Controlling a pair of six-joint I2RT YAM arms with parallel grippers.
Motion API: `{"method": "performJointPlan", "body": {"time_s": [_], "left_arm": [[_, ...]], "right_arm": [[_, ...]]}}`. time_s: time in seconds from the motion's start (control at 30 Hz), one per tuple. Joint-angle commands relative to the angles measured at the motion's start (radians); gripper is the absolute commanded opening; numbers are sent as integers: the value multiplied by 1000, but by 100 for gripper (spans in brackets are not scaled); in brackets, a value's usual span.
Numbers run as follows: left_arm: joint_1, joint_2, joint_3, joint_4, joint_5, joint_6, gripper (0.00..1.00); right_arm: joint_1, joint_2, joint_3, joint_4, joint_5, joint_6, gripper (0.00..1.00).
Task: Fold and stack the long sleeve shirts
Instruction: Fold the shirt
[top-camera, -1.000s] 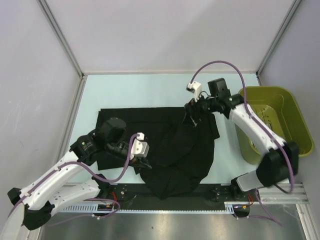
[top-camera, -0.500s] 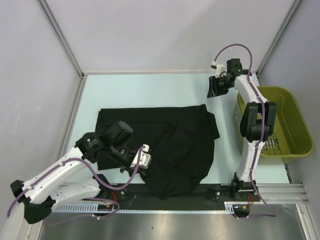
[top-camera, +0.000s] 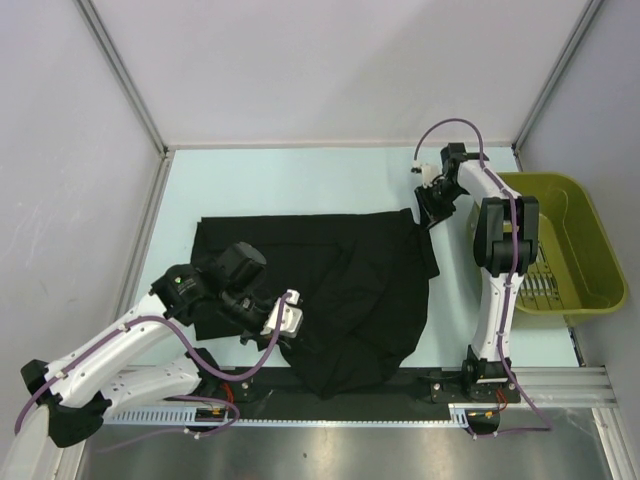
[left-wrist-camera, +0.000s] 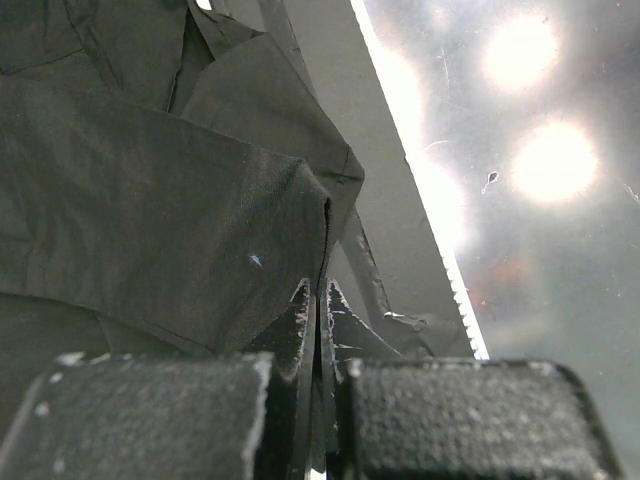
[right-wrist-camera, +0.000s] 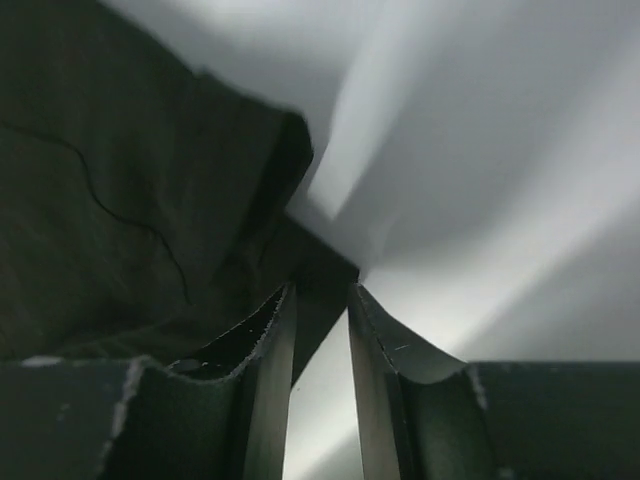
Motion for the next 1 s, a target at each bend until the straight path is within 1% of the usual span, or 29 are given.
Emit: {"method": "performJointPlan", "body": {"time_s": [0.0,0.13,0.27,0.37,0.53,0.7,0.8,0.83,0.9,0.93,0.97], "left_arm": [[-6,2,-1,7,14,35,0],[-6,-2,-1,1,14,34,0],[-6,-17,2,-2,0,31,0],[-6,-17,4,-3,-6,29,0],[-6,-17,5,-3,-11,25,0],[-6,-17,7,-5,-17,26,0],[-6,-14,7,-6,-15,25,0],[-6,-12,8,-7,-15,26,0],[-6,-9,8,-6,-18,23,0],[-6,-9,10,-5,-20,23,0],[-6,-9,10,-5,-21,19,0]], "right_arm": [[19,-41,-35,-21,-43,-49,35],[38,-24,-15,5,-97,-8,40],[42,-13,25,-1,-146,-11,44],[42,-7,44,13,-144,-14,48],[42,44,76,55,-123,-5,49],[41,80,93,78,-101,-22,48],[39,90,97,90,-97,-23,44],[38,93,99,91,-97,-22,38],[30,88,96,99,-98,-17,31],[27,76,93,98,-94,-14,22],[21,67,88,98,-82,-12,17]]}}
